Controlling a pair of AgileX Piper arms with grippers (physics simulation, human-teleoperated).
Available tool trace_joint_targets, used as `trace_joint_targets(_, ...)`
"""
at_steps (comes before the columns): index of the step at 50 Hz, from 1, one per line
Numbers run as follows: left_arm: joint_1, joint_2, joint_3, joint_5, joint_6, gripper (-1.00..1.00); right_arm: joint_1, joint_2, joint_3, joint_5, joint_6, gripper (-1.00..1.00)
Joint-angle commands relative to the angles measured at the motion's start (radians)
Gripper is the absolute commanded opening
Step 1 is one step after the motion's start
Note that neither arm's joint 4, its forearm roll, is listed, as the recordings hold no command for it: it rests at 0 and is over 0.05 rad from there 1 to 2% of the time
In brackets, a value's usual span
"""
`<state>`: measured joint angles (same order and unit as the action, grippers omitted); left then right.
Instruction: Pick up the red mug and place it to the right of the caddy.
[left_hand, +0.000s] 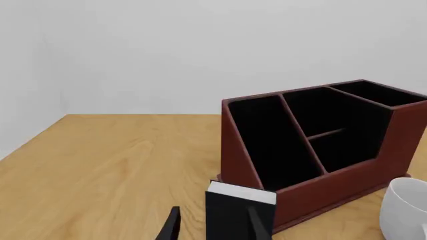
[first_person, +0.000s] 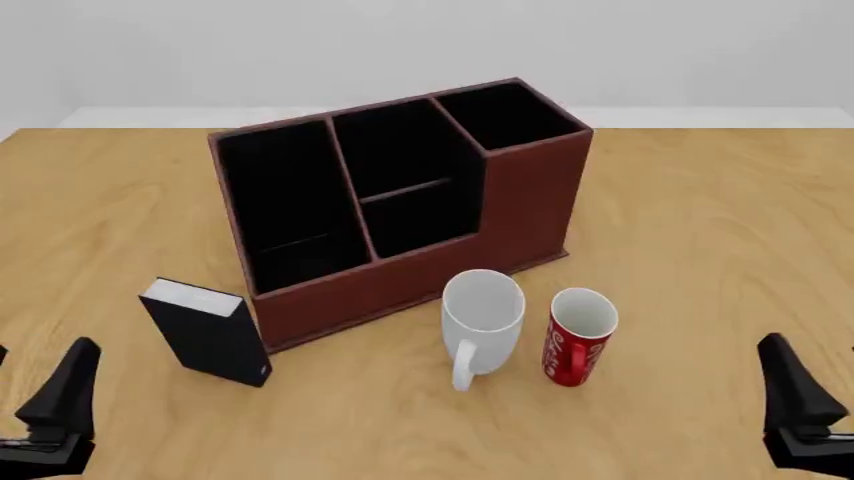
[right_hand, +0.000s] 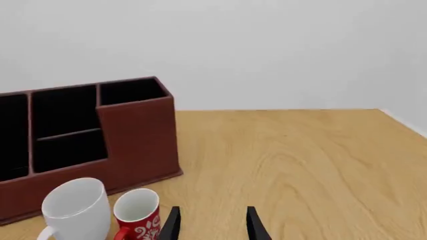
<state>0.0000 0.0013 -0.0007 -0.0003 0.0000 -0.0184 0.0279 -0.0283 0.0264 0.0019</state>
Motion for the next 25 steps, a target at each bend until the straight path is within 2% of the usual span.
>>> trace_joint_targets(1,0.0,0.007,-0.004,-0.002,0.0,1.0,0.016,-0.025,0.019,-0.022,-0.016,1.0)
trace_joint_targets(20,0.0,0.006,-0.004,-0.002,0.0,1.0,0.013,0.003,0.02,-0.043,-0.009,1.0)
trace_joint_targets(21,0.0,0.006,-0.004,-0.002,0.0,1.0,0.019,0.019,0.012,-0.046,0.006,1.0)
trace_joint_targets(24,0.0,0.006,-0.004,-0.002,0.0,1.0,0.015,0.047,-0.016,-0.041,0.001,1.0)
trace_joint_targets(25,0.0,0.006,-0.004,-0.002,0.0,1.0,0.038,0.067,-0.065,-0.01,0.012,1.0)
